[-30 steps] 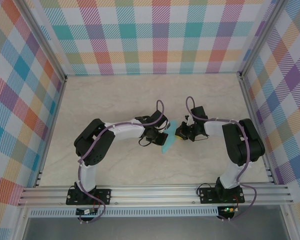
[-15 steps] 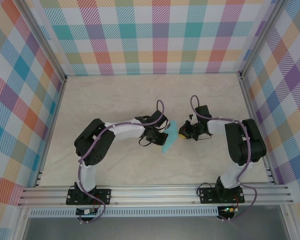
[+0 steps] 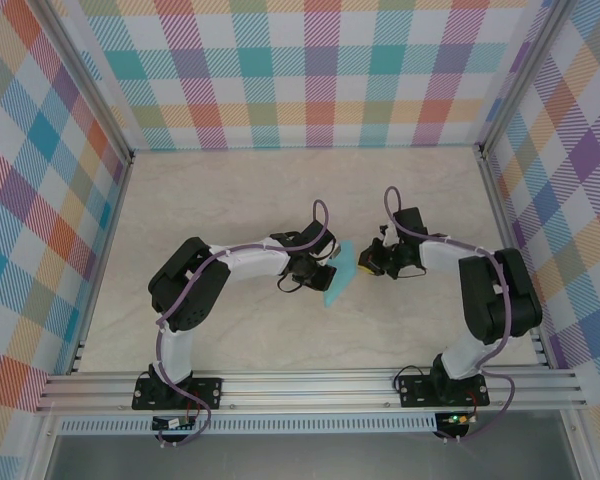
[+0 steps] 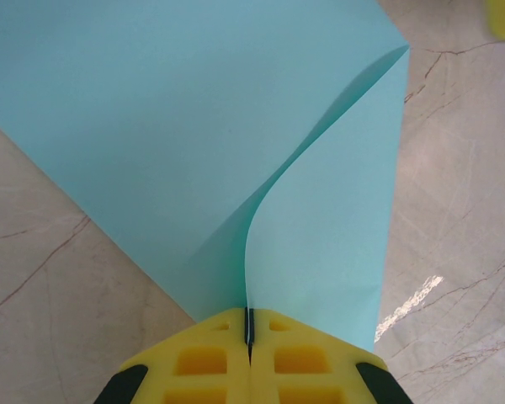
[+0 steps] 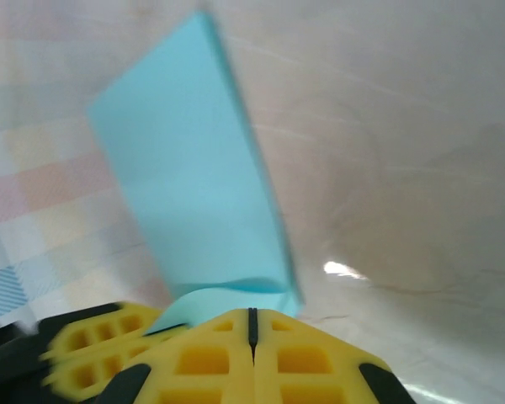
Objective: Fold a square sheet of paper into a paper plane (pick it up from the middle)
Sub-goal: Third fold the triangle at the center of the table.
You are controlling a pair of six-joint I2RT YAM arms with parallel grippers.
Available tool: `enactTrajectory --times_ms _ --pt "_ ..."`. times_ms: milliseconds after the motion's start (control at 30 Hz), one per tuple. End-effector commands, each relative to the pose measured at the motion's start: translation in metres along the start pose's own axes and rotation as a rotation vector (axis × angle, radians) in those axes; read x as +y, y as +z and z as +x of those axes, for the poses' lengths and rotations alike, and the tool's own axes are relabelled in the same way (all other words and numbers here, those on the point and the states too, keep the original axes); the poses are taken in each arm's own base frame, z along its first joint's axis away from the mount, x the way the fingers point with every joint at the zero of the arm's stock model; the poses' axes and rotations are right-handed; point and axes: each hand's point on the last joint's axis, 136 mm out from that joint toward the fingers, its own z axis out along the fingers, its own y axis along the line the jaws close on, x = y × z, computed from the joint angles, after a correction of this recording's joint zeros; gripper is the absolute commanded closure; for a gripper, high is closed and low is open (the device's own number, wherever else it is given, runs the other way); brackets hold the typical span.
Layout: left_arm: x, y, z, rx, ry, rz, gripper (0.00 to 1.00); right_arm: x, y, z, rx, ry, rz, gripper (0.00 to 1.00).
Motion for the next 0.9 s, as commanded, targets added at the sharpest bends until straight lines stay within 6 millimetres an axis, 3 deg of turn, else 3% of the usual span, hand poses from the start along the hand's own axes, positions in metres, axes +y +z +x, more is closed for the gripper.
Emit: enactTrajectory --times_ms 0,233,433,600,867 --pt "0.016 0.012 0.028 0.114 -0.024 -0.03 0.97 0.025 -0.005 0.013 0.042 -0.008 -0.115 0.99" --pt "0.013 0.011 0.027 0.11 -0.023 -0.02 0.97 0.031 0.021 0.03 0.114 0.008 -0.167 0.98" --pt "0.01 0.007 0.023 0.099 -0.026 -0.011 0.94 0.008 0.039 0.034 0.146 0.033 -0.096 0.99" --pt "0.004 -0.008 0.011 0.048 -0.036 -0.006 0.82 -0.011 0.043 0.036 0.145 0.043 -0.018 1.0" --pt "0.009 -0.057 -0.013 -0.121 -0.177 -0.077 0.57 -0.014 0.043 0.036 0.113 0.093 -0.02 1.0"
